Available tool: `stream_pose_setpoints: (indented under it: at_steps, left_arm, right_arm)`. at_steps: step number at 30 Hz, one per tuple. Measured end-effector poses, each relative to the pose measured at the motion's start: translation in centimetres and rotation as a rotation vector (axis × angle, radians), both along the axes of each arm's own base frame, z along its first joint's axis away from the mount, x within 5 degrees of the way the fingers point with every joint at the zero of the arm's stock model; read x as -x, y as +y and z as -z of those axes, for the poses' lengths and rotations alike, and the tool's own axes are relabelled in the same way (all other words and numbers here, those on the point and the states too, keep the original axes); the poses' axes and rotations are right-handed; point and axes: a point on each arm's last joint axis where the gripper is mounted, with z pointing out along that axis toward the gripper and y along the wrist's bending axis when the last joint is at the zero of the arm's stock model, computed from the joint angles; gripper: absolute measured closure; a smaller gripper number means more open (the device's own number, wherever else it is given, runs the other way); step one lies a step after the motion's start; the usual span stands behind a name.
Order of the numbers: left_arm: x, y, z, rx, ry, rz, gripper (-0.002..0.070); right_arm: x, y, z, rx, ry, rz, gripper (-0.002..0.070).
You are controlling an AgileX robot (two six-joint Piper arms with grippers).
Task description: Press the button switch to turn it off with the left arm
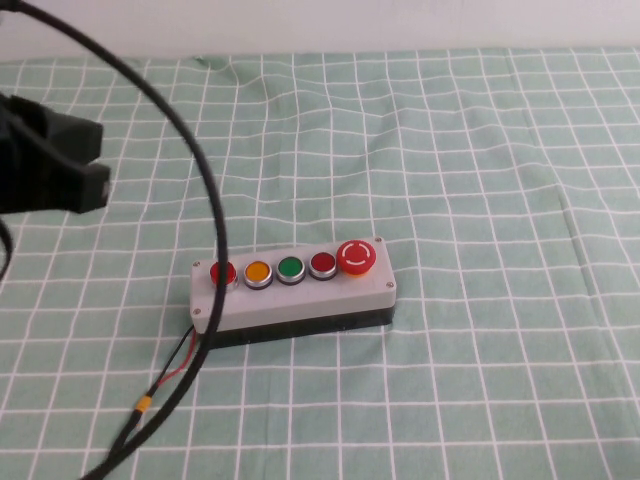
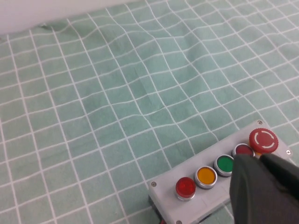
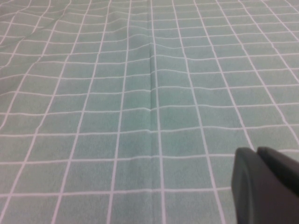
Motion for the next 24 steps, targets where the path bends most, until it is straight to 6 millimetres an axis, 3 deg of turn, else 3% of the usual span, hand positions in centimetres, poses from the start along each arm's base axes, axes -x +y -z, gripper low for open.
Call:
stream_pose_setpoints:
  at_steps: [6,16,24]
  left_arm:
    - [4.7,2.2,-0.4,0.003,-0.067,-0.039,0.0677]
    - [12.3,6.1,2.4,0.036,-0.153,-0.155,0.0677]
    - [15.1,7.5,4.0,0.102,-0.202,-0.210,0.0677]
  right_arm:
    - [0.0,0.0,0.0,0.000,0.000,0.000,0.0694]
    - [0.0,0.0,0.0,0.000,0.000,0.000,0.0694]
    - [0.0,0.0,0.0,0.000,0.000,0.000,0.0694]
